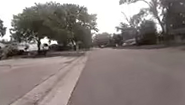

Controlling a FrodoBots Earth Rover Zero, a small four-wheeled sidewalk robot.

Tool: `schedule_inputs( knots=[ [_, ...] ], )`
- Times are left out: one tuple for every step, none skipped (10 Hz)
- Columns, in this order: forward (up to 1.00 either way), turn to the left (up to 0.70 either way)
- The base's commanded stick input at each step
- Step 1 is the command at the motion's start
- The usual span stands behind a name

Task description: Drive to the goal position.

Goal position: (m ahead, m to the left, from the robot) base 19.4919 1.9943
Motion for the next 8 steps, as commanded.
schedule_inputs(
  knots=[
    [1.0, 0.0],
    [1.0, 0.0],
    [1.0, -0.11],
    [1.0, -0.24],
    [1.0, 0.0],
    [1.0, 0.0],
    [1.0, 0.0],
    [1.0, 0.0]
  ],
)
